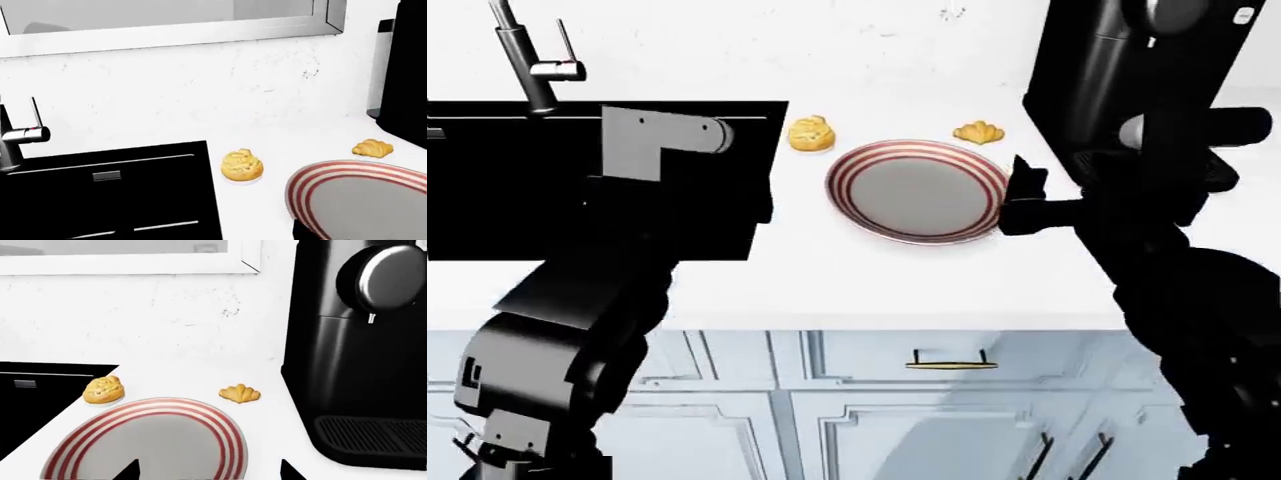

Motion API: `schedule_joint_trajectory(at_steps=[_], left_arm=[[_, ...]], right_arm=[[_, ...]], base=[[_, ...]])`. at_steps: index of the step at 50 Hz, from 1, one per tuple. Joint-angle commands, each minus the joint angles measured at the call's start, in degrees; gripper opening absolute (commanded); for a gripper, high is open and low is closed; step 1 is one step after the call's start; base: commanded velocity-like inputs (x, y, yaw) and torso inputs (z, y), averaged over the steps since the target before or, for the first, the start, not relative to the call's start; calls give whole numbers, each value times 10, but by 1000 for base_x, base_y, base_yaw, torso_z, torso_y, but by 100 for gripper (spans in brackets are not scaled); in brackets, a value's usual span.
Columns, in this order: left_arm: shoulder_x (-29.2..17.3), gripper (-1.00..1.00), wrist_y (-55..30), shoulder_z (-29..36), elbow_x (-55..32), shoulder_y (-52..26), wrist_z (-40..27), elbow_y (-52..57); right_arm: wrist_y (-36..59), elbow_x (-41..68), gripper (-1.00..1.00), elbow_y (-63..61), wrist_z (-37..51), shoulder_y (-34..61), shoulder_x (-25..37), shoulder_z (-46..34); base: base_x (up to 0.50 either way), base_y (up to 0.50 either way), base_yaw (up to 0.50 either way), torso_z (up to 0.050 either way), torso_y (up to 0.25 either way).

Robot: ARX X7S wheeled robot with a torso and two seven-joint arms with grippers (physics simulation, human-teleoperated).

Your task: Place the pastries on the plates.

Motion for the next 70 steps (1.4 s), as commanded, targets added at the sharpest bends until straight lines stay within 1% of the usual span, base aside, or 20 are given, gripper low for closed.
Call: schedule_joint_trajectory(at_steps=[1, 8, 14, 26, 29, 32, 34, 36, 40, 55, 57, 58, 59, 60, 63, 64, 66, 67, 69, 70], left_arm=[[-18, 100, -119, 32, -25, -199, 51, -110], [-32, 100, -131, 30, -30, -191, 55, -99], [-28, 100, -132, 39, -30, -189, 56, -105], [-29, 100, -126, 51, -29, -167, 54, -99], [-29, 100, -119, 63, -27, -177, 65, -117], [-12, 100, -112, 77, -21, -267, 89, -199], [-1, 100, -82, 90, -9, -300, 103, -263], [1, 100, -60, 99, -2, -306, 112, -297], [0, 100, -68, 104, -5, -285, 109, -277], [5, 100, -51, 115, -3, -271, 111, -289], [8, 100, -47, 116, -4, -265, 110, -292], [9, 100, -46, 115, -4, -263, 109, -291], [8, 100, -46, 115, -5, -260, 110, -290], [5, 100, -46, 112, -7, -254, 108, -285], [2, 100, -46, 107, -10, -248, 108, -281], [0, 100, -49, 105, -13, -243, 107, -275], [0, 100, -49, 106, -13, -245, 107, -274], [-1, 100, -48, 104, -14, -243, 106, -272], [0, 100, -50, 101, -16, -237, 102, -267], [-5, 100, -53, 94, -21, -233, 102, -258]], right_arm=[[170, 64, 100, 14, -28, 143, 51, -1], [163, 66, 100, 30, -31, 125, 51, 3], [176, 72, 100, 18, -27, 104, 56, 11], [138, 57, 100, 28, -30, 92, 63, -4], [151, 60, 100, 40, -27, 122, 59, -6], [159, 44, 100, 127, -43, 256, 46, -55], [142, 43, 100, 115, -47, 231, 51, -57], [178, 54, 100, 106, -35, 221, 48, -45], [209, 59, 100, 122, -28, 250, 43, -44], [246, 75, 100, 136, -12, 253, 35, -23], [162, 31, 100, 264, -25, 222, 12, -63], [190, 25, 100, 305, 24, 232, -27, -18], [196, 10, 100, 304, 56, 228, -40, -19], [179, -7, 100, 322, 100, 224, -67, 16], [156, -50, 100, 421, 160, 250, -99, 22], [146, -60, 100, 429, 155, 243, -98, -2], [168, -66, 100, 409, 199, 223, -115, 25], [183, -60, 100, 398, 236, 212, -135, 88], [159, -72, 100, 420, 289, 214, -172, 138], [90, -79, 100, 452, 326, 227, -201, 180]], base=[[500, 0, 0, 0, 0], [500, 0, 0, 0, 0], [500, 0, 0, 0, 0], [500, 0, 0, 0, 1], [500, 0, 0, 0, 0], [500, 0, 0, 0, 0], [500, 0, 0, 0, 0], [500, 0, 0, 0, 0], [500, 0, 0, 0, 3], [449, 0, 0, 0, 1], [0, 0, 0, 0, 6], [0, 0, 0, 0, 0], [0, 0, 0, 0, 0], [0, 0, 0, 0, 0], [0, 0, 0, 0, 0], [0, 0, 0, 0, 0], [0, 0, 0, 0, 0], [0, 0, 0, 0, 0], [0, 0, 0, 0, 0], [0, 0, 0, 0, 0]])
